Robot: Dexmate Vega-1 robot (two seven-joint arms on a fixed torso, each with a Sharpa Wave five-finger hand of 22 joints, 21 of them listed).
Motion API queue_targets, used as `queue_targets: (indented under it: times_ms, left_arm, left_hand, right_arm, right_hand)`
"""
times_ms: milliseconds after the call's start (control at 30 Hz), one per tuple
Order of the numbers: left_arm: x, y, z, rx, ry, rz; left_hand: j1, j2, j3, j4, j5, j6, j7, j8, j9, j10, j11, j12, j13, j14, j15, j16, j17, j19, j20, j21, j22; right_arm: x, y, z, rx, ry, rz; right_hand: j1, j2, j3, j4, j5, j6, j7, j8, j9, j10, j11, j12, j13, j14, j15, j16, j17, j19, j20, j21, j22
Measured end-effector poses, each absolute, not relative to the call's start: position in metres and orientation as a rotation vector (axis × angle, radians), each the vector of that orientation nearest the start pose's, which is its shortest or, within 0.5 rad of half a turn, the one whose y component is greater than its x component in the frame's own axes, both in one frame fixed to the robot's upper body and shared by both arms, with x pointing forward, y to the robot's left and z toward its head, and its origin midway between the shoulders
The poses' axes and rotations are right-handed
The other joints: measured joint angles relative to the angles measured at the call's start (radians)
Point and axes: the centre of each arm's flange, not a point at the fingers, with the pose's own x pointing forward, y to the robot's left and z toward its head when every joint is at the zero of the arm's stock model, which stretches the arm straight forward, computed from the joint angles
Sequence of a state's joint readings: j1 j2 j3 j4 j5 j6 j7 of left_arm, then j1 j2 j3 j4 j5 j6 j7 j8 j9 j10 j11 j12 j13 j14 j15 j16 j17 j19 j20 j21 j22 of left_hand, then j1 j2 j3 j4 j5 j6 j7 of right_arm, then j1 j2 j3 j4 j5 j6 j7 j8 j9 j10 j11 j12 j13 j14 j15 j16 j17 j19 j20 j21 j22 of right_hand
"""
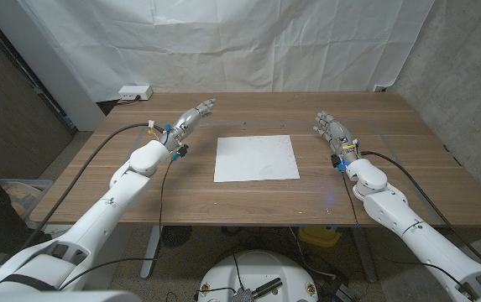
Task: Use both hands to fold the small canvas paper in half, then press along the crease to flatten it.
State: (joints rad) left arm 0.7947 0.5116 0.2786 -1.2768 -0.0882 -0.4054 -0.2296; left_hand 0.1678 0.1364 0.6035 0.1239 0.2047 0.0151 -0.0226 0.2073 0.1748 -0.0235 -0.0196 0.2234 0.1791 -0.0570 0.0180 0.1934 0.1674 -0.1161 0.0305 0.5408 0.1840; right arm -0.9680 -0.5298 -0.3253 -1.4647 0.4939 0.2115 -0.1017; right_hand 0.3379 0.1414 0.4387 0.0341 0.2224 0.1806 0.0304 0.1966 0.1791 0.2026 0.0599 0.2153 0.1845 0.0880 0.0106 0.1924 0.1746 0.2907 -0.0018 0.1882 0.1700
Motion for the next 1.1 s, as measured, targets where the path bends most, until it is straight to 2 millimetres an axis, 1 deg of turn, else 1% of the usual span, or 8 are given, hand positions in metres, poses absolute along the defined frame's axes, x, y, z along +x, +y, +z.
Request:
queue_targets:
  times_ms: [167,233,367,567,600,767,967,1100]
  left_arm:
    - [0.634,0.278,0.011,0.673,-0.747,-0.319]
    - [0.632,0.278,0.011,0.700,-0.749,-0.323]
    - [0.631,0.279,0.012,0.744,-0.751,-0.327]
    - [0.628,0.278,0.013,0.844,-0.755,-0.336]
    - [0.628,0.277,0.013,0.871,-0.754,-0.338]
    - [0.626,0.277,0.013,0.936,-0.753,-0.341]
    - [0.625,0.276,0.013,1.020,-0.751,-0.342]
    - [0.625,0.275,0.013,1.048,-0.751,-0.340]
  left_hand:
    - [0.005,0.005,0.004,-0.004,0.000,0.016,0.001,0.004,0.000,0.007,-0.003,0.000,0.005,0.005,0.005,0.000,0.000,0.000,0.000,0.000,0.000]
    - [0.005,0.005,0.004,-0.004,0.000,0.021,0.003,0.004,0.000,0.011,0.001,0.000,0.005,0.005,0.005,0.000,0.000,0.004,0.004,0.000,0.000]
    - [0.013,-0.003,0.007,-0.007,0.000,0.033,0.001,0.004,0.000,0.019,0.006,0.008,0.005,0.014,0.004,0.000,0.000,0.005,0.005,0.000,0.000]
    - [0.017,0.001,0.013,-0.013,0.000,0.064,-0.001,0.008,0.000,0.043,-0.003,0.008,0.005,0.027,0.002,0.000,0.000,0.006,0.006,0.000,0.000]
    - [0.017,0.001,0.014,-0.014,0.000,0.071,-0.001,0.008,0.000,0.049,0.001,0.012,0.005,0.029,-0.001,0.000,0.000,0.009,0.009,0.000,0.000]
    - [0.019,0.004,0.018,-0.018,-0.007,0.100,-0.004,0.012,0.000,0.069,-0.004,0.013,0.005,0.047,-0.003,0.000,0.000,0.017,0.017,0.000,0.000]
    - [0.019,0.004,0.022,-0.022,-0.007,0.152,-0.002,0.019,0.000,0.106,-0.006,0.018,0.005,0.077,-0.008,0.000,0.000,0.038,0.023,0.000,0.000]
    - [0.019,0.004,0.028,-0.019,-0.007,0.184,-0.002,0.023,0.000,0.130,-0.016,0.025,0.005,0.100,-0.018,0.000,0.000,0.054,0.018,0.008,0.000]
  right_arm:
    - [0.622,-0.280,-0.053,-0.088,-0.565,0.115]
    - [0.619,-0.277,-0.054,-0.099,-0.563,0.112]
    - [0.617,-0.275,-0.055,-0.113,-0.560,0.100]
    - [0.613,-0.268,-0.057,-0.131,-0.561,0.097]
    - [0.612,-0.266,-0.057,-0.136,-0.562,0.095]
    - [0.609,-0.262,-0.056,-0.159,-0.564,0.089]
    - [0.605,-0.257,-0.055,-0.202,-0.554,0.084]
    - [0.602,-0.253,-0.054,-0.230,-0.548,0.083]
  right_hand:
    - [0.008,0.000,0.006,-0.006,0.000,0.000,0.000,0.000,0.000,0.002,-0.002,0.000,0.000,0.000,0.000,0.000,0.000,0.000,0.000,0.000,0.000]
    - [0.008,0.000,0.006,-0.006,0.000,0.005,0.005,0.000,0.000,0.003,-0.003,0.000,0.000,0.000,0.000,0.000,0.000,0.000,0.000,0.000,0.000]
    - [0.010,-0.002,0.004,-0.015,0.000,0.005,0.005,0.000,0.000,0.003,-0.003,0.000,0.000,0.000,0.000,0.000,0.000,0.000,0.000,0.000,0.000]
    - [0.012,-0.004,0.008,-0.019,0.000,0.006,0.005,0.000,0.000,0.009,0.002,-0.004,0.000,0.000,0.000,0.000,0.000,0.000,0.000,0.000,0.000]
    - [0.012,-0.004,0.008,-0.019,0.000,0.009,0.002,0.000,0.000,0.009,0.002,-0.005,0.000,0.000,0.000,0.000,0.000,0.000,0.000,0.000,0.000]
    - [0.017,0.001,0.011,-0.022,0.000,0.011,0.000,0.000,0.000,0.009,0.002,-0.005,0.000,0.000,0.000,0.000,0.000,0.000,0.000,0.000,0.000]
    - [0.025,0.001,0.018,-0.029,0.000,0.011,0.000,0.000,0.000,0.009,0.002,-0.005,0.000,0.000,0.000,0.000,-0.003,0.000,0.000,0.000,0.000]
    - [0.034,0.000,0.019,-0.039,0.000,0.011,0.000,0.000,0.000,0.009,0.002,-0.004,0.000,0.007,0.002,0.000,-0.003,0.000,0.000,0.000,0.000]
